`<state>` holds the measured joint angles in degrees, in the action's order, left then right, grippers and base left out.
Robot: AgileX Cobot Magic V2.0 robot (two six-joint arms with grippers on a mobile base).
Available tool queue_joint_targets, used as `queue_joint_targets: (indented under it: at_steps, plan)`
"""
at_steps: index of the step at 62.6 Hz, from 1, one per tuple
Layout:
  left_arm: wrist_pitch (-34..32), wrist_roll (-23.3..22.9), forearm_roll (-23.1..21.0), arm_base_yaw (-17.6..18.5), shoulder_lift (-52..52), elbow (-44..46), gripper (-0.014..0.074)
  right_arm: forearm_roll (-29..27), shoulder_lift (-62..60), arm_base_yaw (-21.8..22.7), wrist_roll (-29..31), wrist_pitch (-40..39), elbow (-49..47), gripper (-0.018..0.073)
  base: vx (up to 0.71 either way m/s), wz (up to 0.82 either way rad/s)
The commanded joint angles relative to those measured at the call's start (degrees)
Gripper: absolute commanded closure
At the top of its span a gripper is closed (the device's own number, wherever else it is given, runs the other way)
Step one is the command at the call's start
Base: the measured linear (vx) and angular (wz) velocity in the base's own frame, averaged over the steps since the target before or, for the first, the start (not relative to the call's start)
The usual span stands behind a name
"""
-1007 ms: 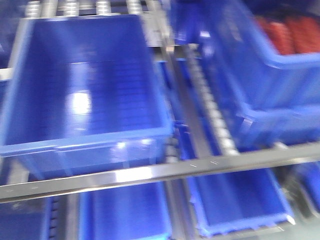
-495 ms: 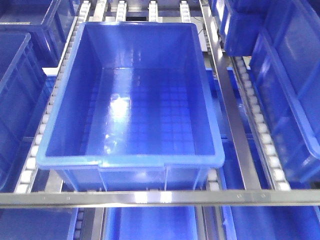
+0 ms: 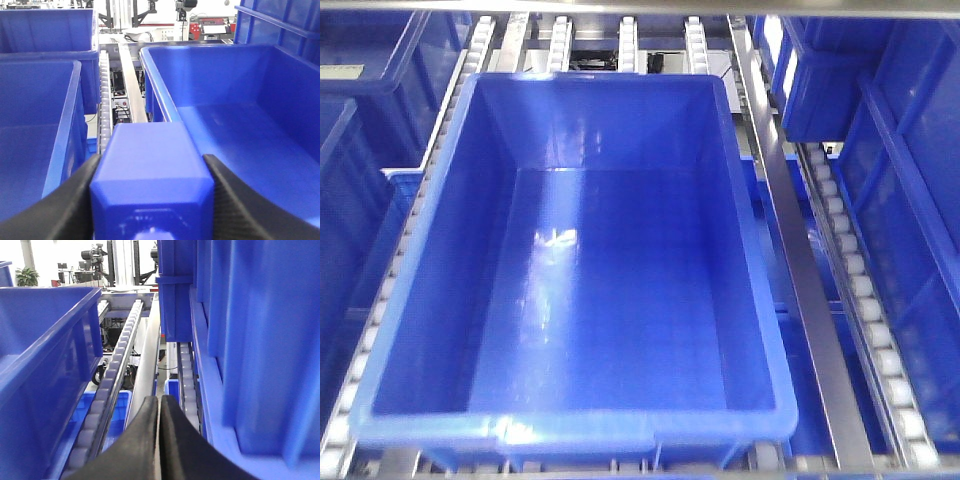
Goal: Pour parts from conveyor to right shelf
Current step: 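Stop facing the shelf and position over an empty blue bin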
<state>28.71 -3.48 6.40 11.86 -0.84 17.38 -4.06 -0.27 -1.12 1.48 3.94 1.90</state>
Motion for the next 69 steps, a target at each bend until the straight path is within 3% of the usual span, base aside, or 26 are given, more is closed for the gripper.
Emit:
queue_joint_targets:
  at_steps: [1,69]
  plan:
    - [-4.8,-0.2,0.0,0.5,-0.1,1.5,0.0603,0.3,0.9,0.2,0.4,-4.3,0.9,0.0568,0.17,-0.02]
    - [-4.8,-0.2,0.0,0.5,-0.1,1.5,0.0603,0.3,0.9,0.2,0.4,-4.3,0.9,0.0568,0.06,-0.02]
